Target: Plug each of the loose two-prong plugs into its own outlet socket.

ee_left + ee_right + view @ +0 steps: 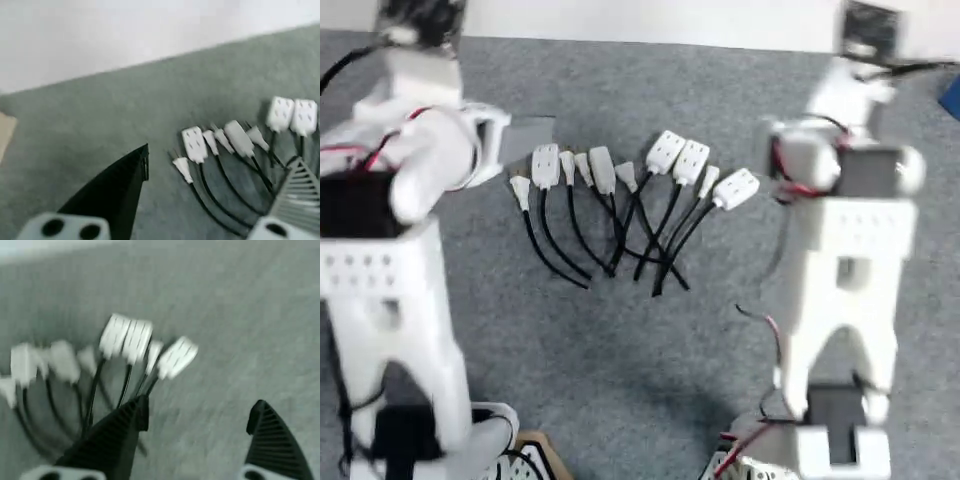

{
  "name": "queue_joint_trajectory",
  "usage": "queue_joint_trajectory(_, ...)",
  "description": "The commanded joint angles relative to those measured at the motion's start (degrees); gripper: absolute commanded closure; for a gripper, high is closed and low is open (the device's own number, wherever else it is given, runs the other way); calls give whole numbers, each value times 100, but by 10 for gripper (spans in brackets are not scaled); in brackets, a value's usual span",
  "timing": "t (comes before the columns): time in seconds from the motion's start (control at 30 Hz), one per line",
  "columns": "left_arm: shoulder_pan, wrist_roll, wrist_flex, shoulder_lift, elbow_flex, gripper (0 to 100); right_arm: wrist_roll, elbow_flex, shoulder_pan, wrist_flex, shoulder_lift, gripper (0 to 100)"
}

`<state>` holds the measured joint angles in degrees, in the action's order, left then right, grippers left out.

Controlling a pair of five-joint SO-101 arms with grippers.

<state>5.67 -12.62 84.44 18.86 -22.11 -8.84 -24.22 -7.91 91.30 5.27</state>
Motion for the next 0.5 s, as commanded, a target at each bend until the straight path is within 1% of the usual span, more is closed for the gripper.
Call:
queue_joint_trajectory(0.0,-453,53,1336,-708,-1253,599,18,-760,-708,1007,-391,683)
queue_joint_trajectory(0.07,-479,53,1793,-629,-1490,600,308,-901,-725,980,-101,685)
queue_joint_trajectory(0.13,-215,53,1776,-242,-1490,600,316,-901,-479,980,435,700)
queue_joint_trajectory(0.2,-57,53,1776,180,-1279,622,360,-892,-330,971,910,792)
queue_joint_trajectory(0.23,-92,53,1776,409,-1068,668,360,-875,-312,963,1103,866)
queue_joint_trajectory(0.3,-251,53,1767,813,-611,838,360,-734,-321,945,1323,998)
queue_joint_trajectory(0.33,-312,44,1758,980,-426,941,360,-655,-321,945,1385,988)
queue_joint_trajectory(0.37,-356,9,1679,1121,-233,1000,360,-593,-321,945,1411,954)
queue_joint_trajectory(0.4,-391,-79,1556,1226,-48,974,360,-541,-312,945,1411,924)
queue_joint_trajectory(0.47,-374,-167,1398,1358,101,882,378,-435,-295,901,1411,870)
